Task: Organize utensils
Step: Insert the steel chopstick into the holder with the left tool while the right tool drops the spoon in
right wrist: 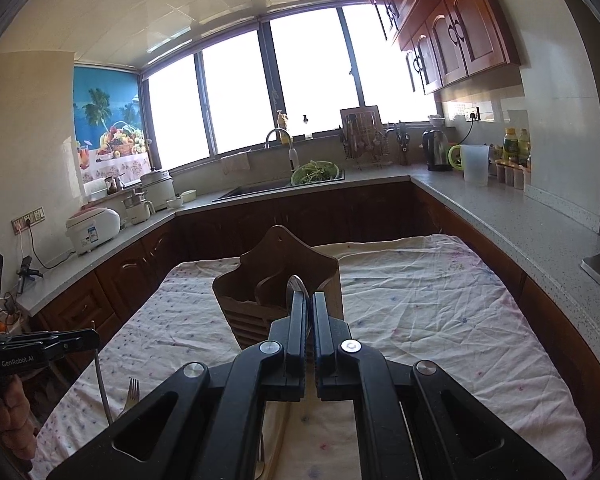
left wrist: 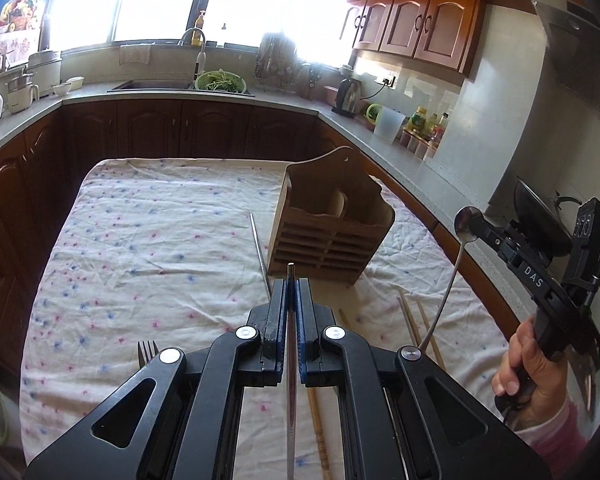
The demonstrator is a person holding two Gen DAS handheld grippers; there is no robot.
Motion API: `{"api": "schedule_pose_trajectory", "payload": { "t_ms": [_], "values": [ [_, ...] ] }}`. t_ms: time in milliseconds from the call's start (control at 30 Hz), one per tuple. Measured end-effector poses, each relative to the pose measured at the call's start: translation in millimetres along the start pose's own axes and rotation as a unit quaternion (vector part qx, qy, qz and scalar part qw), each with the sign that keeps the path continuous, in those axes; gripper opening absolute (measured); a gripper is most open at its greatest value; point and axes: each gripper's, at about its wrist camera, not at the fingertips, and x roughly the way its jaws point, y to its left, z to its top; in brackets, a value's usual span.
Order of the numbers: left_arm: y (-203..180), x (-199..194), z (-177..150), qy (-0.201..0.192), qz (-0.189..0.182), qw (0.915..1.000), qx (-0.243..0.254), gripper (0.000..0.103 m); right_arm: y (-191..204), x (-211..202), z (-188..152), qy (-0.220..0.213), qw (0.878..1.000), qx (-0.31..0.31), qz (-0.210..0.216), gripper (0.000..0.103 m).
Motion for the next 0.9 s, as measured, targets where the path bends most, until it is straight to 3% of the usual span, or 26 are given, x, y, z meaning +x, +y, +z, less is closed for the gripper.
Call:
{"api": "schedule_pose_trajectory", "payload": {
  "t_ms": [367,667,900],
  "values": [
    [0,-4,44,-0.047,-0.007,0.9988,0.003,0.003,0,21,23,-0.033,0.999,-0.017,-0.026,0.002],
    [-11,-3,120,-0.114,-0.012,0.9932,0.023,0.003,-4,52,72,-0.093,0.992,-0.037,-0.077,0.002],
    [-19,26,177,-0.155,-0.011,0.9875,0.027,0.003,-9,84,99,-0.119,0.985,-0.053,-0.109,0.002]
  ]
}}
